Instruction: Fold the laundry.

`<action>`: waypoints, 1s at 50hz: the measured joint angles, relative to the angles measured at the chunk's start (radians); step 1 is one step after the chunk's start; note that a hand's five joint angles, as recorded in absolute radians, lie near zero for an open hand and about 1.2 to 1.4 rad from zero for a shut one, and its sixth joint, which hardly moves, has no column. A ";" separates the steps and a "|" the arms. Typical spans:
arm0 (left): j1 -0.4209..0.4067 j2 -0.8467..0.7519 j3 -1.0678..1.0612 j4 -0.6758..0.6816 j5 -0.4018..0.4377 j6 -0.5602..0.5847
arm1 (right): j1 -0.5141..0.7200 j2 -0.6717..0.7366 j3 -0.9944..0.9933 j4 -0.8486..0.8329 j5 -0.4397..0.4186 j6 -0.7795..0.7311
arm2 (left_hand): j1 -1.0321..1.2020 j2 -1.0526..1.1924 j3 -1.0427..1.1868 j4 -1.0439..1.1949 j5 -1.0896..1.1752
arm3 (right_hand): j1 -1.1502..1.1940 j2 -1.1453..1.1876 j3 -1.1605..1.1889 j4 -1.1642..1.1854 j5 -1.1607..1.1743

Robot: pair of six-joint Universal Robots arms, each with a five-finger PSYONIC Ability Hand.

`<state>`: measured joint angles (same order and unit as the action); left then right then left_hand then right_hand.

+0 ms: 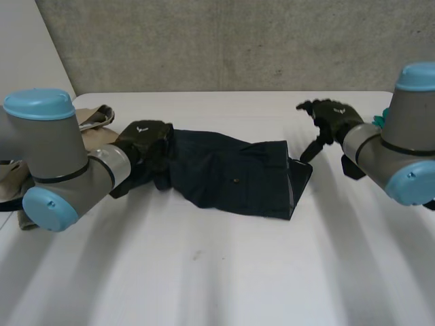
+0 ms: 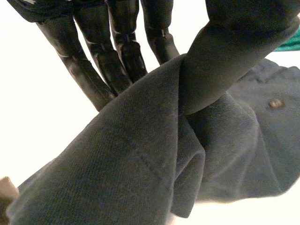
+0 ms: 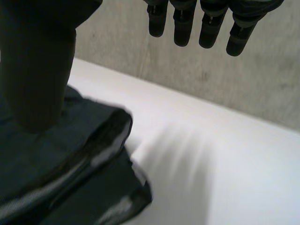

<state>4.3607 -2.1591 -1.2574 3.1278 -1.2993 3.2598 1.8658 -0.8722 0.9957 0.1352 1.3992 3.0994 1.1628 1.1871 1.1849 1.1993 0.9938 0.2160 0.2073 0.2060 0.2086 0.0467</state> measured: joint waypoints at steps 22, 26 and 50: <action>0.026 0.207 -0.269 -0.148 0.057 0.156 | 0.151 0.542 -0.825 0.306 0.100 -0.122 | -0.488 -0.481 -0.458 -0.482 -0.449 | 0.349 0.357 0.358 0.353 0.343; 0.033 0.233 -0.284 -0.119 0.054 0.185 | 0.161 0.584 -0.825 0.263 0.119 -0.142 | -0.729 -0.747 -0.739 -0.766 -0.736 | 0.424 0.432 0.435 0.431 0.414; 0.050 -0.042 0.140 0.004 -0.089 0.216 | 0.176 0.131 -0.330 0.193 0.055 -0.279 | -0.909 -0.940 -0.927 -0.950 -0.925 | 0.883 0.965 0.978 0.985 0.928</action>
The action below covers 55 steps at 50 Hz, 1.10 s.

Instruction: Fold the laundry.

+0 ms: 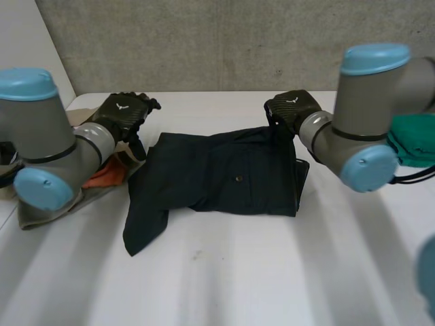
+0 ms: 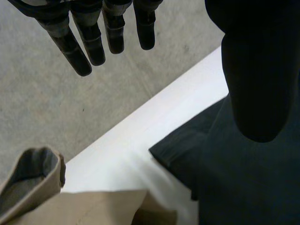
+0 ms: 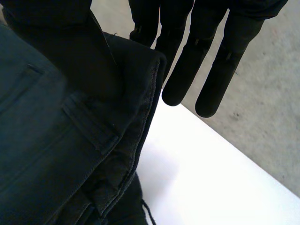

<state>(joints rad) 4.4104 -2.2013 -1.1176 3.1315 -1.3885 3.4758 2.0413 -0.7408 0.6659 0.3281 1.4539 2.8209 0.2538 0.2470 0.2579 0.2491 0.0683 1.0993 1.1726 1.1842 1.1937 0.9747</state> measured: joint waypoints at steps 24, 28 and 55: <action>-0.014 -0.141 0.127 -0.172 0.043 0.097 | -0.068 -0.577 0.675 -0.218 -0.203 -0.027 | 0.911 0.942 0.927 0.945 0.909 | 0.000 0.000 0.004 0.002 0.000; -0.011 -0.066 0.071 -0.179 0.024 0.088 | -0.087 -0.576 0.670 -0.178 -0.199 -0.046 | 0.911 0.942 0.927 0.945 0.909 | 0.000 0.000 0.004 0.002 0.000; -0.096 -0.007 0.397 0.206 -0.090 0.052 | -0.053 -0.265 0.153 -0.598 0.064 -0.106 | 0.911 0.950 0.931 0.946 0.909 | 0.000 0.000 0.006 0.005 0.000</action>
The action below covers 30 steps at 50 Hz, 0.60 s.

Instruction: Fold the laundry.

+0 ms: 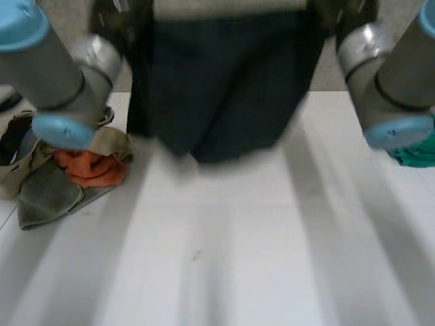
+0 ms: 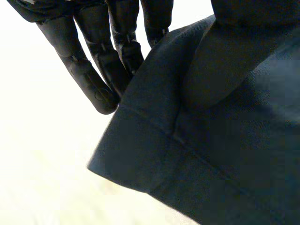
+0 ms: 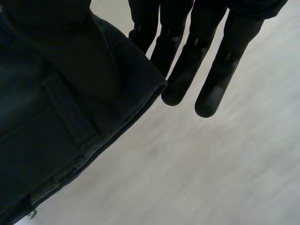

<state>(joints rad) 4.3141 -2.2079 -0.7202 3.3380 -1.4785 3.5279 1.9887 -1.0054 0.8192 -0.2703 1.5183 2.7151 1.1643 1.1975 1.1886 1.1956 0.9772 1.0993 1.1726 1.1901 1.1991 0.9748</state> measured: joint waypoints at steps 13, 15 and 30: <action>0.002 0.106 -0.351 0.306 -0.024 -0.151 | -0.011 -0.101 0.319 -0.251 -0.079 0.043 | 0.000 0.004 0.003 0.000 0.000 | 0.000 0.000 0.000 0.000 0.020; 0.000 0.102 -0.445 0.304 -0.017 -0.141 | -0.019 -0.099 0.390 -0.214 -0.097 0.043 | -0.013 -0.038 -0.027 -0.032 -0.008 | 0.000 0.000 0.000 0.000 0.020; -0.002 0.075 -0.897 0.175 0.022 0.020 | -0.089 0.074 0.678 0.070 -0.154 -0.063 | -0.737 -0.772 -0.761 -0.783 -0.745 | 0.000 0.000 0.000 0.000 0.020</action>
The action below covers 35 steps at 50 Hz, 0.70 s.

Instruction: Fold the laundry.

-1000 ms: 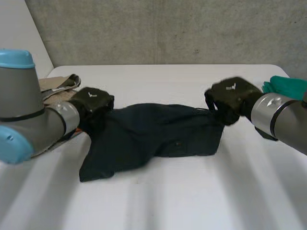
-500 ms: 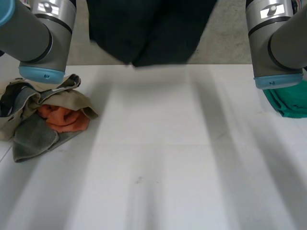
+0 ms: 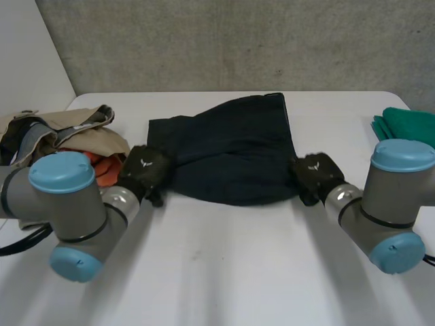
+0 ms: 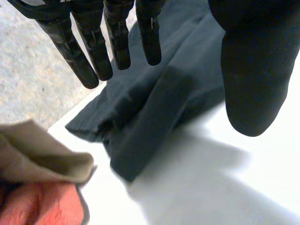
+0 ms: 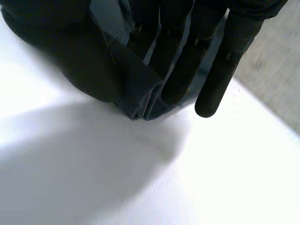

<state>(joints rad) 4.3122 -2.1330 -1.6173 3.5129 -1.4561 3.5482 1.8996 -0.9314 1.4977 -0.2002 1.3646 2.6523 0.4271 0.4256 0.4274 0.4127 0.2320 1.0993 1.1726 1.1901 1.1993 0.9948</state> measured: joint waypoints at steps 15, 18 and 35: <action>0.094 0.181 -0.092 -0.084 0.068 -0.017 | -0.046 -0.142 0.103 0.024 0.002 0.093 | 0.301 0.274 0.270 0.289 0.292 | 0.000 0.000 0.000 0.000 0.000; 0.109 0.185 -0.112 -0.084 0.095 -0.029 | -0.045 -0.140 0.110 0.023 0.002 0.102 | 0.430 0.411 0.402 0.419 0.420 | 0.000 0.000 0.000 0.000 0.000; 0.090 0.038 -0.050 -0.122 0.183 -0.034 | -0.041 -0.124 0.109 0.023 0.001 0.092 | 0.328 0.331 0.333 0.339 0.348 | 0.000 0.000 0.000 0.000 0.000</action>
<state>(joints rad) 4.4021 -2.0953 -1.6670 3.3908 -1.2736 3.5144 1.8587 -1.0553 1.6069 -0.1775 1.3652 2.7445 0.7549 0.7565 0.7608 0.7519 0.5801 1.0993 1.1726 1.1901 1.1992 0.9948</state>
